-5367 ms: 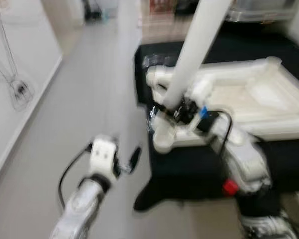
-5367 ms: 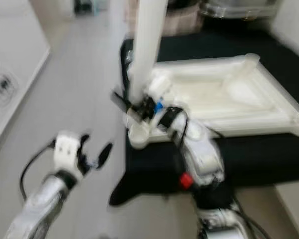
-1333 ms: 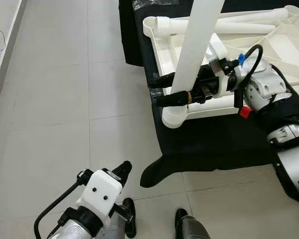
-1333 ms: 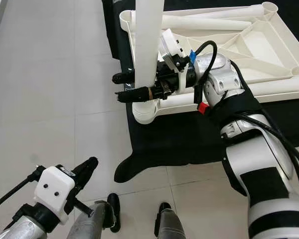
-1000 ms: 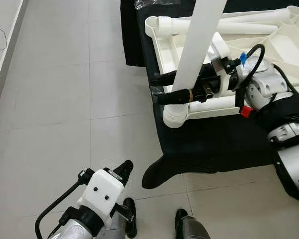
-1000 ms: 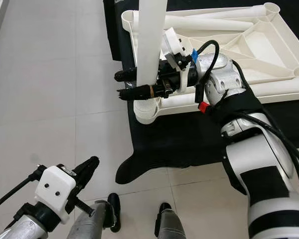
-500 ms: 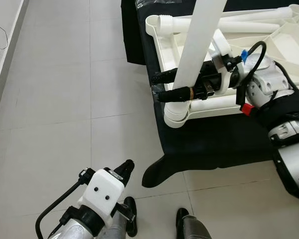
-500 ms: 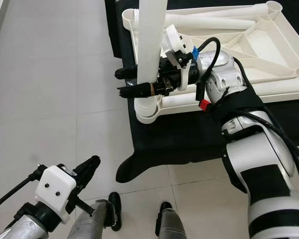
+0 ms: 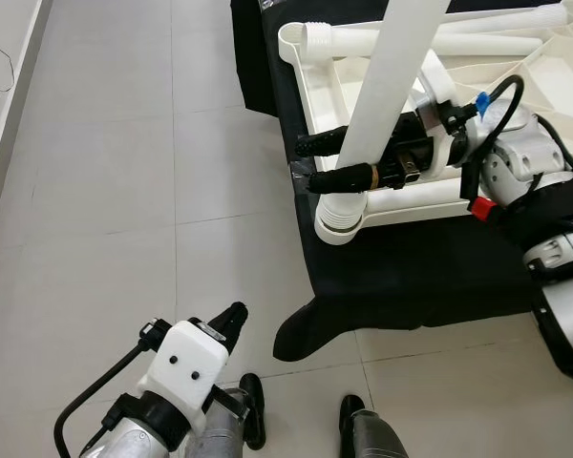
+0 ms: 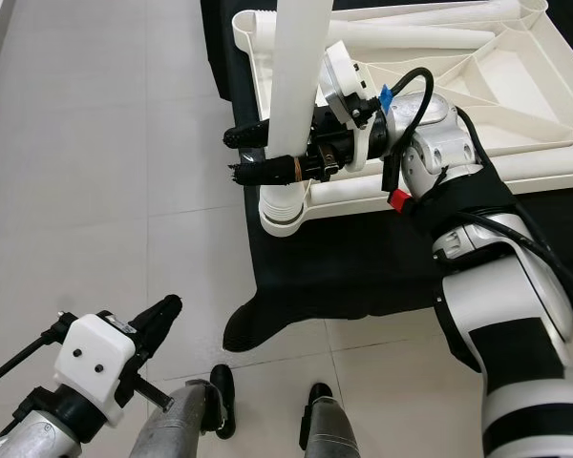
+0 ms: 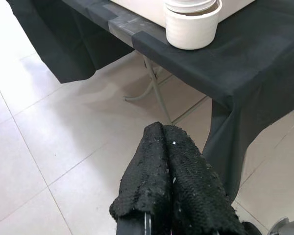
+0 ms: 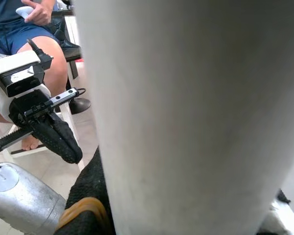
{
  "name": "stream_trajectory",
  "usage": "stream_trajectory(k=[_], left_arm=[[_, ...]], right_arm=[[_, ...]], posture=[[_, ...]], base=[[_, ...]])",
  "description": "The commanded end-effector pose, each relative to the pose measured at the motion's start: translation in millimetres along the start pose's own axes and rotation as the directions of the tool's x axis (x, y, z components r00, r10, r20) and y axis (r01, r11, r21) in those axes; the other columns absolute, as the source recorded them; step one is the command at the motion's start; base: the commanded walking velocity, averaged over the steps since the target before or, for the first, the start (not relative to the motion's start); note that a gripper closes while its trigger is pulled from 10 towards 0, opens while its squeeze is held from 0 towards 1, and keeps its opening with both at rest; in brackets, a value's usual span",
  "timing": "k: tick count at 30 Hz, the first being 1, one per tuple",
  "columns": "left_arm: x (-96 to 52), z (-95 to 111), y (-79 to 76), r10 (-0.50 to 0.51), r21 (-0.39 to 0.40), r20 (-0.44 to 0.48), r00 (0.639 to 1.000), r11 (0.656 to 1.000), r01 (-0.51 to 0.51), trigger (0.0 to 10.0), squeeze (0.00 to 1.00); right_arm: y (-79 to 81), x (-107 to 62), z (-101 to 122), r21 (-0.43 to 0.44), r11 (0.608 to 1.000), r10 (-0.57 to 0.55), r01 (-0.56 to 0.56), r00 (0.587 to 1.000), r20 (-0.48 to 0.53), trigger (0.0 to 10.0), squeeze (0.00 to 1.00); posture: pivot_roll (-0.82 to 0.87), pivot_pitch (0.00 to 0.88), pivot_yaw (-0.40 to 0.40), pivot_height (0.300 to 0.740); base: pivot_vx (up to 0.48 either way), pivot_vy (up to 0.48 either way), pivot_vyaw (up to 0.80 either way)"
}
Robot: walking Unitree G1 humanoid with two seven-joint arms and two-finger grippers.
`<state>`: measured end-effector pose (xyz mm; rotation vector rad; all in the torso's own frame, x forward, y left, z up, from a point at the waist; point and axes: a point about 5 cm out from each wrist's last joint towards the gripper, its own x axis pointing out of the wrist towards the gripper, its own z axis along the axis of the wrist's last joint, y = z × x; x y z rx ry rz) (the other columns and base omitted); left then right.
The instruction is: Building children table
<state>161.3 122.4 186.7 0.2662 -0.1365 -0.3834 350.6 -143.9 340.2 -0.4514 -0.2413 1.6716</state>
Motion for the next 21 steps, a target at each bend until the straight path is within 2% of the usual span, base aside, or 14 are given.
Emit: stream_trajectory(k=[1,21], left_arm=[[-3.0,-2.4,-1.8,-0.02,-0.014,-0.024,0.999,1.0,0.02,10.0,0.0],[0.2,-2.1,-4.1,-0.022,-0.024,-0.016,1.0,0.999,0.022,10.0,0.0]], right_arm=[[6.2,0.2,-6.5,0.031,0.999,0.04,-0.04,0.999,-0.007,10.0,0.0],[9.3,5.9,-1.1,0.007,0.996,0.088,-0.088,0.996,-0.024,10.0,0.0]], posture=[[0.2,0.428,0.034,0.74],[0.19,0.421,0.018,0.74]], base=[[0.0,0.0,0.0],[0.0,0.0,0.0]])
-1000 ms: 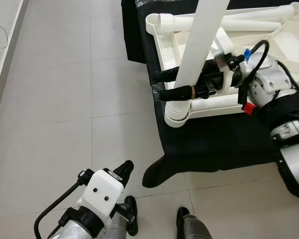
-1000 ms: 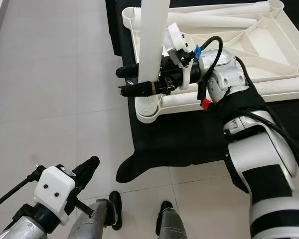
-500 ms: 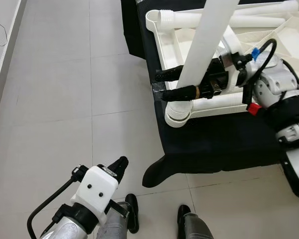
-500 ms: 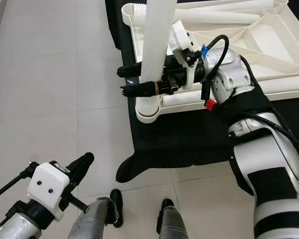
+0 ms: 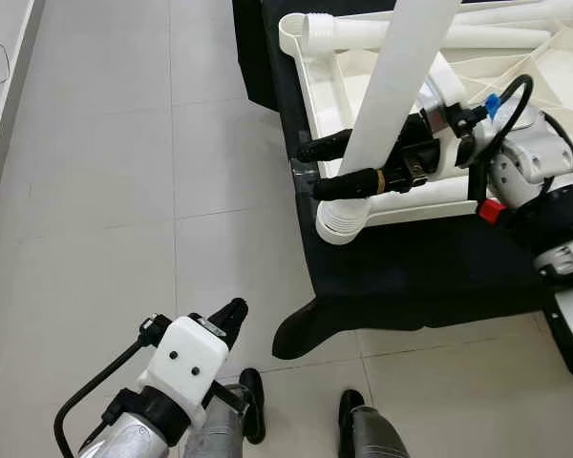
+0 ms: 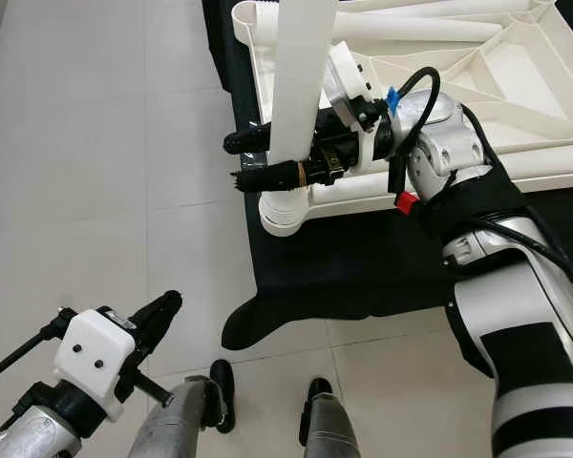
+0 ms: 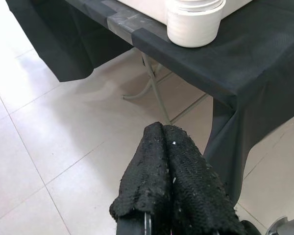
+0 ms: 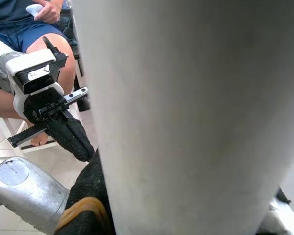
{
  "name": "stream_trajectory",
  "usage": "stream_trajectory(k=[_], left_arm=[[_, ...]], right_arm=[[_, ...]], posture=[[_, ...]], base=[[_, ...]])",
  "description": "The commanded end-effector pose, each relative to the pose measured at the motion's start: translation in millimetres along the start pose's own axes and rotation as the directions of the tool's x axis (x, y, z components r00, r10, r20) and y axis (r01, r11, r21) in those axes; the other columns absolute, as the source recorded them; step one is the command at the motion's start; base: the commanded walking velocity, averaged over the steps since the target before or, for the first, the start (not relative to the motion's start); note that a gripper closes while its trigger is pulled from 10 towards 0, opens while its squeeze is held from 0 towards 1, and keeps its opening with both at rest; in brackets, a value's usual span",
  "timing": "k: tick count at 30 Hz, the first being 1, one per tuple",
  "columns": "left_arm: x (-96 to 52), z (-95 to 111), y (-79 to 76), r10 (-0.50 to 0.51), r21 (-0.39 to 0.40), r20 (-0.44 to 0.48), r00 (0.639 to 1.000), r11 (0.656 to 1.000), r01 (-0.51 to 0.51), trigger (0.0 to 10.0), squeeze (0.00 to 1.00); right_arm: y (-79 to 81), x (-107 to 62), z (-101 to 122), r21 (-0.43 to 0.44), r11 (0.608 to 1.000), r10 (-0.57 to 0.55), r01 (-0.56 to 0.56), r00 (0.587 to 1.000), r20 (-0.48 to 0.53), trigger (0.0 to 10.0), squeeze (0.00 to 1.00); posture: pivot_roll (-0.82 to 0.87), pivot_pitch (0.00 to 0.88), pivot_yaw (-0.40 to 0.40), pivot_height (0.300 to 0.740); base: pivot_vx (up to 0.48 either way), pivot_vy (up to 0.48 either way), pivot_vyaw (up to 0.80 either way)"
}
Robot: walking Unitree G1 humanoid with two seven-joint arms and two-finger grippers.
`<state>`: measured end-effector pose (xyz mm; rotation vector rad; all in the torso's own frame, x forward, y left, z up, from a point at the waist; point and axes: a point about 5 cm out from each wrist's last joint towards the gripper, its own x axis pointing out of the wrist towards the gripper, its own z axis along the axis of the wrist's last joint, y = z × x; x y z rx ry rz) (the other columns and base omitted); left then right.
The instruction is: Building children table
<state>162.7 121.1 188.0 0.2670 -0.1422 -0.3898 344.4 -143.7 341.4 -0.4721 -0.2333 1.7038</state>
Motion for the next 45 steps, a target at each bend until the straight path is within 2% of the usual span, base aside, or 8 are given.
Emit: stream_trajectory(k=[1,16,30,45], left_arm=[[-1.5,-3,-3.9,-0.016,-0.026,-0.022,1.0,1.0,0.016,10.0,0.0],[0.9,-5,-5.8,-0.028,-0.026,-0.019,0.999,0.999,0.027,10.0,0.0],[2.3,-6,-7.3,-0.038,-0.024,-0.016,0.999,0.999,0.038,10.0,0.0],[3.8,-6,-7.3,-0.035,-0.024,-0.012,0.999,0.999,0.035,10.0,0.0]], right_arm=[[4.4,5.8,-5,0.014,0.998,0.054,-0.054,0.998,-0.012,10.0,0.0],[8.8,7.3,-6,0.017,0.997,0.074,-0.074,0.997,-0.002,10.0,0.0],[6.3,-0.7,-9,0.054,0.998,0.019,-0.02,1.0,0.012,10.0,0.0],[9.6,-9.5,-12,0.043,0.999,-0.016,0.016,1.0,-0.006,10.0,0.0]], posture=[[0.19,0.421,0.018,0.74],[0.18,0.41,0.015,0.74],[0.16,0.408,0.008,0.74],[0.15,0.406,0.006,0.74]], base=[[0.0,0.0,0.0],[0.0,0.0,0.0],[0.0,0.0,0.0],[0.0,0.0,0.0]])
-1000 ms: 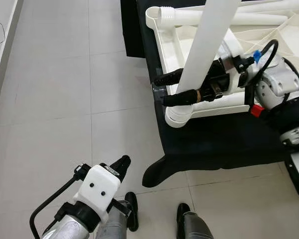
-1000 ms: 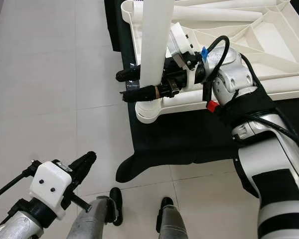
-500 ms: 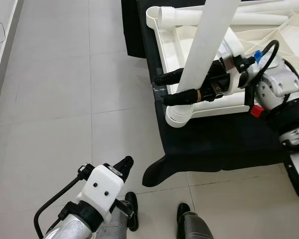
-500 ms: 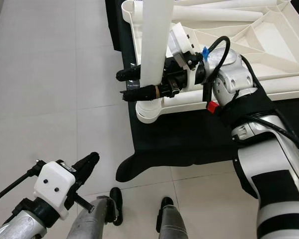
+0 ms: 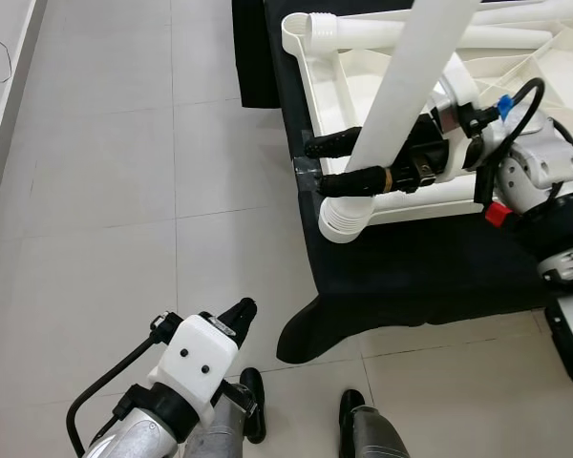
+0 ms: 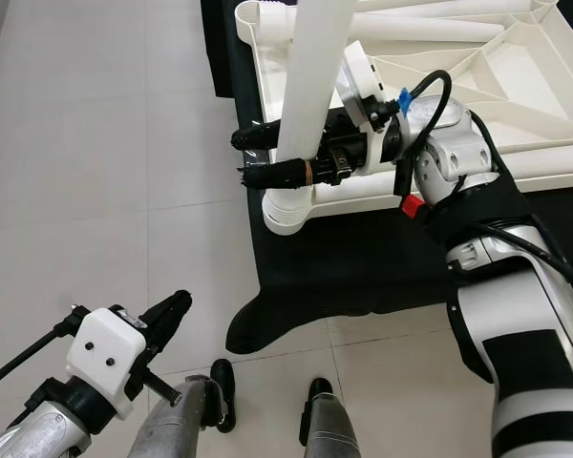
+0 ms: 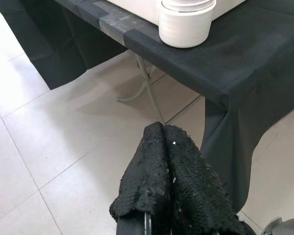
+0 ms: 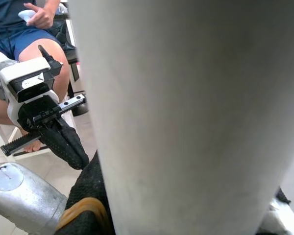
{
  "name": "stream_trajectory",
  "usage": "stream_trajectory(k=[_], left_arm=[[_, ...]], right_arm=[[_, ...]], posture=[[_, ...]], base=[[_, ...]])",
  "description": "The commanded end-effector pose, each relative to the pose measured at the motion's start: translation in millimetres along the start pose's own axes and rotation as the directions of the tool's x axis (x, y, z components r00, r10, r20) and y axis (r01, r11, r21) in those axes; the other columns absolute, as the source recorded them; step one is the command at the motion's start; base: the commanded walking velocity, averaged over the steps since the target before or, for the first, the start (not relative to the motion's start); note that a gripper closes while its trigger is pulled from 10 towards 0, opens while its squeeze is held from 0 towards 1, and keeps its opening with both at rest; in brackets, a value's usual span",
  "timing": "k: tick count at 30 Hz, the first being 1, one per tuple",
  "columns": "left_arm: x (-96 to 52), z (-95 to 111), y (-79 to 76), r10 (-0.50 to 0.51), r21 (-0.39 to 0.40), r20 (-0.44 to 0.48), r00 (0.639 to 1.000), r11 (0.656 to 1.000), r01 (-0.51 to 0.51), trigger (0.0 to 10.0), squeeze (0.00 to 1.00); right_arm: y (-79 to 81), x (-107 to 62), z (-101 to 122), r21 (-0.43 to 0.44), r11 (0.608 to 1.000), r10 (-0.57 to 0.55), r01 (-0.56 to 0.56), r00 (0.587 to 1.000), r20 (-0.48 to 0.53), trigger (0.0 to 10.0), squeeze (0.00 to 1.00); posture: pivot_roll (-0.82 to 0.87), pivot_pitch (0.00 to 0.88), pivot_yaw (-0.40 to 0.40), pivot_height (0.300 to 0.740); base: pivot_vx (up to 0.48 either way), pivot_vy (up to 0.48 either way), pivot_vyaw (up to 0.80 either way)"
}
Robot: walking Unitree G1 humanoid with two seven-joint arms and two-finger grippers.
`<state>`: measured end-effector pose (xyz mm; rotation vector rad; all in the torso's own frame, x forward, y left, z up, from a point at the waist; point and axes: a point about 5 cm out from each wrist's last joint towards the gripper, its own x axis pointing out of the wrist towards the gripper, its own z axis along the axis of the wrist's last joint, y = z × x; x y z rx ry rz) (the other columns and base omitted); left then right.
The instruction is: Building children table
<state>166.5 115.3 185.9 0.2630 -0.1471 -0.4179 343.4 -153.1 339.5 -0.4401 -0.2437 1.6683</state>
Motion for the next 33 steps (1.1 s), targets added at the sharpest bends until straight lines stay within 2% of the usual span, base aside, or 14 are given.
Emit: stream_trajectory(k=[1,15,33], left_arm=[[-1.8,-5,-2.9,-0.008,-0.02,-0.022,1.0,1.0,0.008,10.0,0.0],[0.7,-5,-2.7,-0.005,-0.02,-0.015,1.0,1.0,0.005,10.0,0.0],[3.3,-5,-3.4,-0.003,-0.025,-0.007,1.0,1.0,0.002,10.0,0.0]], right_arm=[[5.9,-1.2,-9,0.03,0.999,0.026,-0.025,0.999,-0.024,10.0,0.0],[6.1,2.0,-12,0.012,1.0,-0.023,0.023,0.998,-0.058,10.0,0.0],[12.1,-0.8,-28,0.072,0.98,-0.18,0.187,0.979,-0.091,10.0,0.0]], posture=[[0.15,0.406,0.006,0.74],[0.14,0.402,0.001,0.74],[0.13,0.394,-0.001,0.74]], base=[[0.0,0.0,0.0],[0.0,0.0,0.0],[0.0,0.0,0.0]])
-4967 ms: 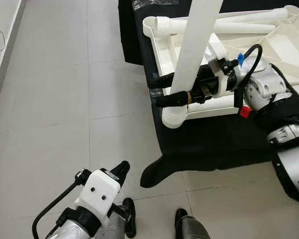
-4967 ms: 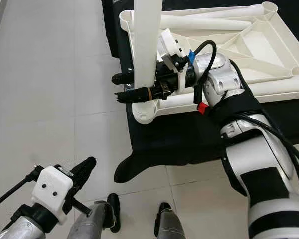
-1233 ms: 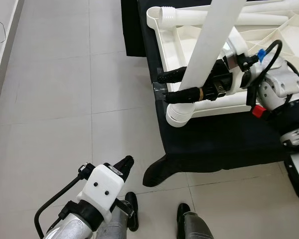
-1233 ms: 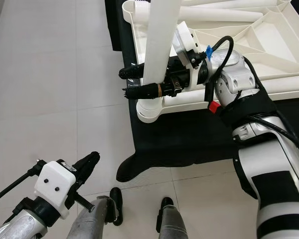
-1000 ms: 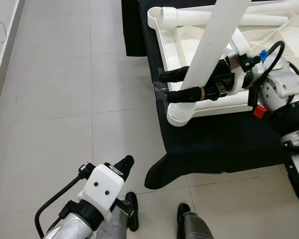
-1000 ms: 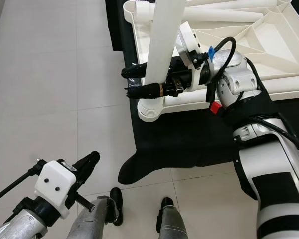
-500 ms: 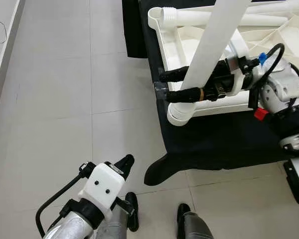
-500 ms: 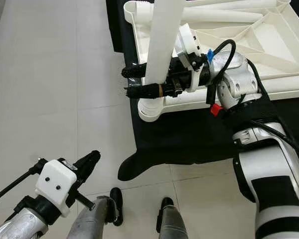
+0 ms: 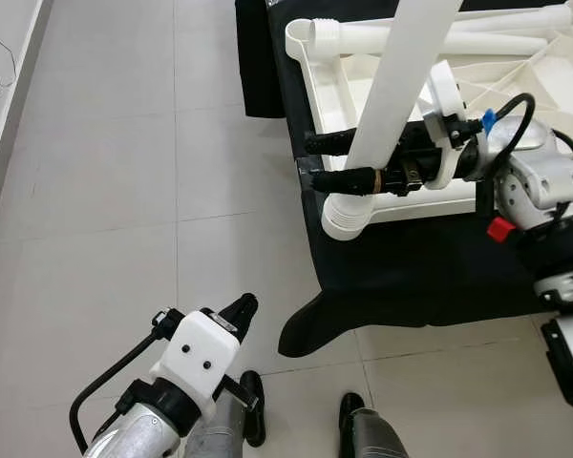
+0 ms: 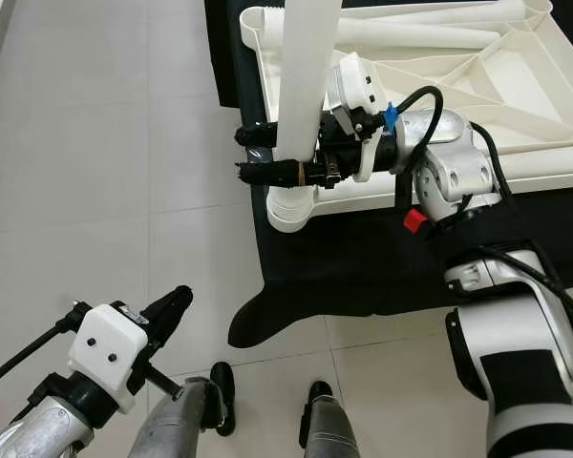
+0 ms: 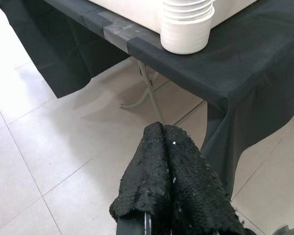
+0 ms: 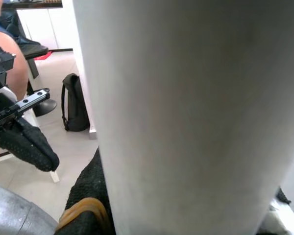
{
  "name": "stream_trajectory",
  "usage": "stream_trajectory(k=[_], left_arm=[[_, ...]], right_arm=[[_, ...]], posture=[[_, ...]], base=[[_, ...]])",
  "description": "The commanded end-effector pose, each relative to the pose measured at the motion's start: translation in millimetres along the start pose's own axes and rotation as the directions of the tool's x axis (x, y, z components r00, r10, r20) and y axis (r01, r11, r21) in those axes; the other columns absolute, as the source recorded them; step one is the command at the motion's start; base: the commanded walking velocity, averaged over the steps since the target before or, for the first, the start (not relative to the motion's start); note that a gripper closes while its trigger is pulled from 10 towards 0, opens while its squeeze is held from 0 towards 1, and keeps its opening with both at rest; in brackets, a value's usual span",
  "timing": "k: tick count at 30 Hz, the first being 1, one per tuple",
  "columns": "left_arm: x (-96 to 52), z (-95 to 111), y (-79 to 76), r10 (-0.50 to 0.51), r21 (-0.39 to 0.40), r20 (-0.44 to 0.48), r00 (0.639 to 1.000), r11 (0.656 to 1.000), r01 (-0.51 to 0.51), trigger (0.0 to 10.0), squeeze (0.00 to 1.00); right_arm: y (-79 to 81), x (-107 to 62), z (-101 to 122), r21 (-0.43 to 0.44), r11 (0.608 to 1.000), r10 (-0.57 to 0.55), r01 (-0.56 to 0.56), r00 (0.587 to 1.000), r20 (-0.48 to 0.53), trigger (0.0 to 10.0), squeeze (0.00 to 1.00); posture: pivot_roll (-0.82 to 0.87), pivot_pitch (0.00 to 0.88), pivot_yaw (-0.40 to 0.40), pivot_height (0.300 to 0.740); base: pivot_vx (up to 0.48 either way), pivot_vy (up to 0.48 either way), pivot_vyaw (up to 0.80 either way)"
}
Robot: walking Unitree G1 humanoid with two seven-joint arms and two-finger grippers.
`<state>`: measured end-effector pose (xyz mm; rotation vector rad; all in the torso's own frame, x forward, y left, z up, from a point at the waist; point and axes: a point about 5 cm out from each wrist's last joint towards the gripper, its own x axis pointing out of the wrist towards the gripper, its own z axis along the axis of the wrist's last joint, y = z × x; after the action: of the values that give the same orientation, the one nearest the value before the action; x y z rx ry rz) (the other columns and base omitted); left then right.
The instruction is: Building children table
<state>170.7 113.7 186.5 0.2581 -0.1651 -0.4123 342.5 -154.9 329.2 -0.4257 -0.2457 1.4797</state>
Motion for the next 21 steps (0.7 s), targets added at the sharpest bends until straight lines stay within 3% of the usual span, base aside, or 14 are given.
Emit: stream_trajectory(k=[1,21], left_arm=[[-1.0,-6,-3.6,-0.01,-0.024,-0.024,1.0,1.0,0.01,10.0,0.0],[4.3,-7,-2.5,-0.011,-0.021,-0.008,1.0,1.0,0.011,10.0,0.0]], right_arm=[[7.8,-2.3,-20,0.071,0.997,-0.01,0.014,0.998,-0.06,10.0,0.0],[17.7,-0.6,-32,0.108,0.982,-0.145,0.157,0.983,-0.109,10.0,0.0]], posture=[[0.13,0.393,0.0,0.74],[0.11,0.362,0.001,0.74]], base=[[0.0,0.0,0.0],[0.0,0.0,0.0]])
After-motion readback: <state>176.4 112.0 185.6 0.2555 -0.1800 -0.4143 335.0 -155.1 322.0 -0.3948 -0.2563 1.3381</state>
